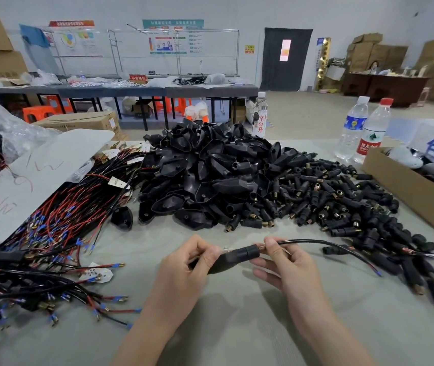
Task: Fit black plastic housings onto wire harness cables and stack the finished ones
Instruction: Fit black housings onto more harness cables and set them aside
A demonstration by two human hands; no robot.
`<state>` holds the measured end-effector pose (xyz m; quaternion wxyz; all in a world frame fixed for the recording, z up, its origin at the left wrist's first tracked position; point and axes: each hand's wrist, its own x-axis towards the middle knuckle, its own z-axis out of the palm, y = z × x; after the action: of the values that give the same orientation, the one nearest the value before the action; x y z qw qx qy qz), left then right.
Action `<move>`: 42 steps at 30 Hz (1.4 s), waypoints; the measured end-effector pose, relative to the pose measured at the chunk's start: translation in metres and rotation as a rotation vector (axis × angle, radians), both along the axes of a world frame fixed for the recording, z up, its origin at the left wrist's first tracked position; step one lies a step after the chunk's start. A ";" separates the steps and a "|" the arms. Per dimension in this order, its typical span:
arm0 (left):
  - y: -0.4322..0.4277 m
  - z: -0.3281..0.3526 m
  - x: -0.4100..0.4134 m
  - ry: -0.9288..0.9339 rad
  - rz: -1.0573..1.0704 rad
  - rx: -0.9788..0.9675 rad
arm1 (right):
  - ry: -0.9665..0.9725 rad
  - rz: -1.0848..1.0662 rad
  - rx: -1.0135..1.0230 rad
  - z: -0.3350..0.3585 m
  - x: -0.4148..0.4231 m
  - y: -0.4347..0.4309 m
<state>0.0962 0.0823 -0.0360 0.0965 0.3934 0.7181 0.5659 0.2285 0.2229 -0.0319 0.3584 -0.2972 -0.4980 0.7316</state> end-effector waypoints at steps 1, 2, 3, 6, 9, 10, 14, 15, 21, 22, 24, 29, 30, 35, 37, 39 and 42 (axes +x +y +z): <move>-0.001 0.000 0.000 0.021 0.005 -0.005 | -0.002 0.010 -0.003 0.000 0.000 0.000; -0.001 0.001 0.000 0.041 0.010 -0.019 | -0.005 0.016 -0.005 -0.001 -0.001 0.000; -0.002 0.001 0.000 0.057 0.019 -0.033 | -0.008 0.019 -0.008 -0.002 -0.001 0.000; -0.002 0.000 0.000 0.117 0.073 -0.023 | -0.008 0.031 -0.037 -0.005 -0.002 0.001; -0.001 0.002 0.001 0.162 0.099 -0.003 | 0.044 0.047 -0.095 -0.007 -0.004 0.001; -0.001 0.002 0.001 0.160 0.092 -0.006 | 0.069 0.049 -0.120 -0.007 -0.004 0.001; 0.002 -0.001 -0.001 0.050 0.029 -0.082 | 0.125 0.036 -0.215 -0.007 -0.002 0.006; 0.003 -0.001 -0.001 -0.003 -0.010 -0.101 | 0.128 0.035 -0.235 -0.007 -0.001 0.007; 0.001 0.001 -0.002 -0.199 -0.189 -0.137 | 0.124 0.026 -0.242 -0.006 0.000 0.011; 0.001 0.000 -0.002 -0.221 -0.198 -0.145 | 0.114 0.019 -0.229 -0.007 0.000 0.011; 0.001 -0.002 -0.002 -0.241 -0.208 -0.149 | 0.090 0.004 -0.198 -0.007 0.001 0.012; 0.003 -0.007 -0.003 -0.093 -0.155 -0.210 | 0.066 -0.012 -0.161 -0.007 0.002 0.011; 0.004 -0.008 -0.003 -0.069 -0.143 -0.217 | 0.065 -0.015 -0.161 -0.007 0.002 0.011; 0.003 -0.011 -0.002 0.086 -0.128 -0.219 | 0.035 -0.065 -0.134 -0.006 0.000 0.010; 0.003 -0.010 -0.003 0.107 -0.123 -0.218 | 0.010 -0.091 -0.106 -0.007 -0.001 0.011; 0.003 -0.011 -0.003 0.114 -0.106 -0.225 | -0.006 -0.110 -0.074 -0.008 0.000 0.011; 0.003 -0.013 -0.002 0.080 -0.101 -0.240 | -0.015 -0.139 -0.050 -0.009 0.001 0.013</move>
<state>0.0941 0.0850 -0.0486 0.1426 0.4368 0.7633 0.4541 0.2297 0.2361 -0.0409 0.3970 -0.3454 -0.4603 0.7150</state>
